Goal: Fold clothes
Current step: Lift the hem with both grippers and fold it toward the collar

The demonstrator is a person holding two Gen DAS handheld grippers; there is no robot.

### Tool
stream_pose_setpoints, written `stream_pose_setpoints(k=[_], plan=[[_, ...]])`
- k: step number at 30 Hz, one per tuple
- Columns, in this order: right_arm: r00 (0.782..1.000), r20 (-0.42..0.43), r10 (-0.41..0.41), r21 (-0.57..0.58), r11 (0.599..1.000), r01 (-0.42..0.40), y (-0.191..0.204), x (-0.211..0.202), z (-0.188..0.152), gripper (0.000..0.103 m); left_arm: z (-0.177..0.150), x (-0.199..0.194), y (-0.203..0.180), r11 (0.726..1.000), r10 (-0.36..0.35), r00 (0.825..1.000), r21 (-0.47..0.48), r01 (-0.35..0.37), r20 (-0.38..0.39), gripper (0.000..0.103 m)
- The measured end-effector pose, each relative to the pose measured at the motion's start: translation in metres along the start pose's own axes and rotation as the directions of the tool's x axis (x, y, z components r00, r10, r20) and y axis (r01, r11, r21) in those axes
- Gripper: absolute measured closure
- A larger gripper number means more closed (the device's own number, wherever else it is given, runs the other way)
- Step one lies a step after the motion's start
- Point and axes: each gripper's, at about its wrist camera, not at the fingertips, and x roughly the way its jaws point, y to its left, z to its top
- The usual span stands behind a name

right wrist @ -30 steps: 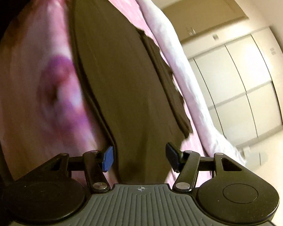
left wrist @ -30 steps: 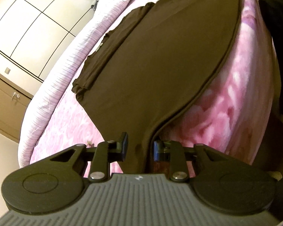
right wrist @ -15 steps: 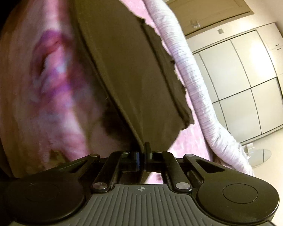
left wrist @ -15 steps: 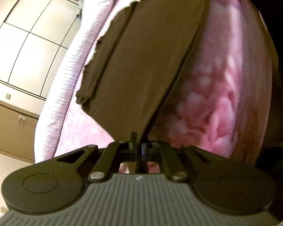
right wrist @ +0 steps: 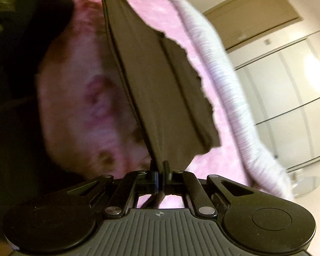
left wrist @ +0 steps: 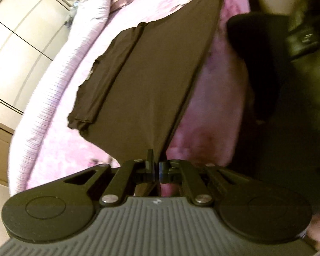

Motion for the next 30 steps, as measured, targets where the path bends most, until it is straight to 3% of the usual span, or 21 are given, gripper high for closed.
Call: stream_pose_setpoints(k=[4, 8, 13, 19, 23, 28, 30], plan=[[0.989, -0.075, 0.130, -0.015, 0.991, -0.132, 0.005, -0.031, 0.002, 0.102, 0.002, -0.030, -0.007, 0.996, -0.082, 0.997, -0.026, 0.082, 0.011, 0.101], [0.971, -0.118, 0.208, -0.063, 0.974, -0.217, 0.006, -0.062, 0.006, 0.102, 0.001, -0.049, -0.017, 0.988, -0.150, 0.989, -0.051, 0.149, -0.011, 0.101], [0.975, -0.103, 0.198, -0.089, 0.974, -0.207, -0.012, -0.072, 0.013, 0.102, 0.009, -0.045, -0.001, 0.994, -0.110, 0.994, -0.016, 0.110, 0.004, 0.101], [0.992, -0.060, 0.107, -0.154, 0.981, -0.115, -0.096, -0.035, 0.029, 0.102, 0.037, -0.010, 0.104, 0.999, 0.019, 0.999, 0.029, -0.020, 0.035, 0.100], [0.997, -0.021, 0.068, -0.116, 0.991, -0.070, -0.170, 0.016, 0.044, 0.101, 0.055, 0.014, 0.175, 0.992, 0.105, 0.993, 0.057, -0.108, 0.059, 0.100], [0.997, -0.043, 0.070, -0.059, 0.996, -0.072, -0.235, 0.110, 0.055, 0.101, 0.071, 0.114, 0.265, 0.994, 0.107, 0.993, -0.023, -0.106, 0.043, 0.100], [0.996, -0.051, 0.071, -0.035, 0.997, -0.072, -0.262, 0.148, 0.060, 0.101, 0.072, 0.156, 0.290, 0.995, 0.076, 0.997, -0.061, -0.074, 0.028, 0.100]])
